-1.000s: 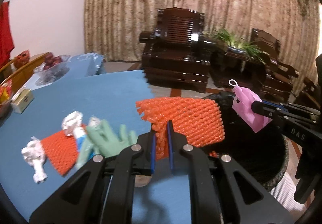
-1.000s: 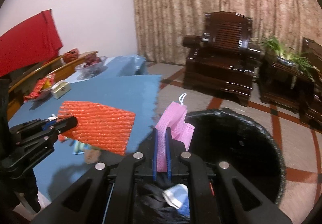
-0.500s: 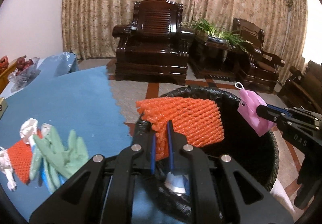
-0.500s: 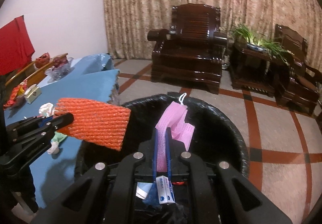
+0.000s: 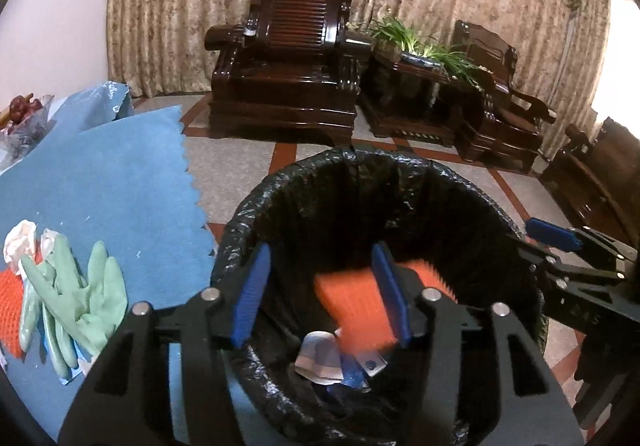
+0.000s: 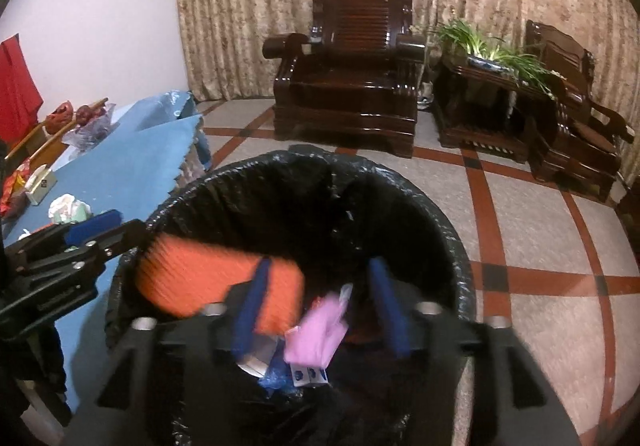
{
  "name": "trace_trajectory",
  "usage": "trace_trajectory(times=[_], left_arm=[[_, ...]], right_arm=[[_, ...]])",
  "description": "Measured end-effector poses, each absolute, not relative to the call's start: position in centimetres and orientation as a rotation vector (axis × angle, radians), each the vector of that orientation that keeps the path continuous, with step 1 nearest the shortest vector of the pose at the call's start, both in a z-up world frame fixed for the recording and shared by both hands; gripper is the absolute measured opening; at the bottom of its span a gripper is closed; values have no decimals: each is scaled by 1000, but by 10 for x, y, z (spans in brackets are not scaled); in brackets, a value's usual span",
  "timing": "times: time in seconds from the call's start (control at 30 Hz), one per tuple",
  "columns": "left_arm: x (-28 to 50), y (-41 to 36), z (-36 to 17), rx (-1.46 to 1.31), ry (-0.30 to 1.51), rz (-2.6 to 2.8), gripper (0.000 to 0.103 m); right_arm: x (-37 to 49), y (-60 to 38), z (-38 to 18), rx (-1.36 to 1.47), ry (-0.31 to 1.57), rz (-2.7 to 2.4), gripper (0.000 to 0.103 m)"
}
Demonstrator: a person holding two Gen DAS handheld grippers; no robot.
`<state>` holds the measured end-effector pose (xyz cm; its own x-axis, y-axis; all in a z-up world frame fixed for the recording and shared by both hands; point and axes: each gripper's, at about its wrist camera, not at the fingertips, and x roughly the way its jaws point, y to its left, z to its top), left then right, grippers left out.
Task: Collect trash
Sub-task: 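Open both tools to drop the mesh and pink bag into the bin, then move both open tools back over the gloves on the table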
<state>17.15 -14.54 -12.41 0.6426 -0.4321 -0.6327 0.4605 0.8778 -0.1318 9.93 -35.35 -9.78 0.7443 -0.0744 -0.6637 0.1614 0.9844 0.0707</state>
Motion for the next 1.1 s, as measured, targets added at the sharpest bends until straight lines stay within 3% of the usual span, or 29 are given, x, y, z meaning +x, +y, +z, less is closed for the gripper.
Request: trace_trajectory(times=[0.1, 0.17, 0.23, 1.1], left_arm=[[169, -139, -120, 56, 692, -489, 66], [166, -130, -117, 61, 674, -464, 82], [163, -121, -112, 66, 663, -438, 89], [138, 72, -92, -22, 631, -64, 91]], right_arm=[[99, -355, -94, 111, 710, -143, 84], [98, -355, -91, 127, 695, -137, 95], [98, -352, -88, 152, 688, -121, 97], [138, -187, -67, 48, 622, 226, 97]])
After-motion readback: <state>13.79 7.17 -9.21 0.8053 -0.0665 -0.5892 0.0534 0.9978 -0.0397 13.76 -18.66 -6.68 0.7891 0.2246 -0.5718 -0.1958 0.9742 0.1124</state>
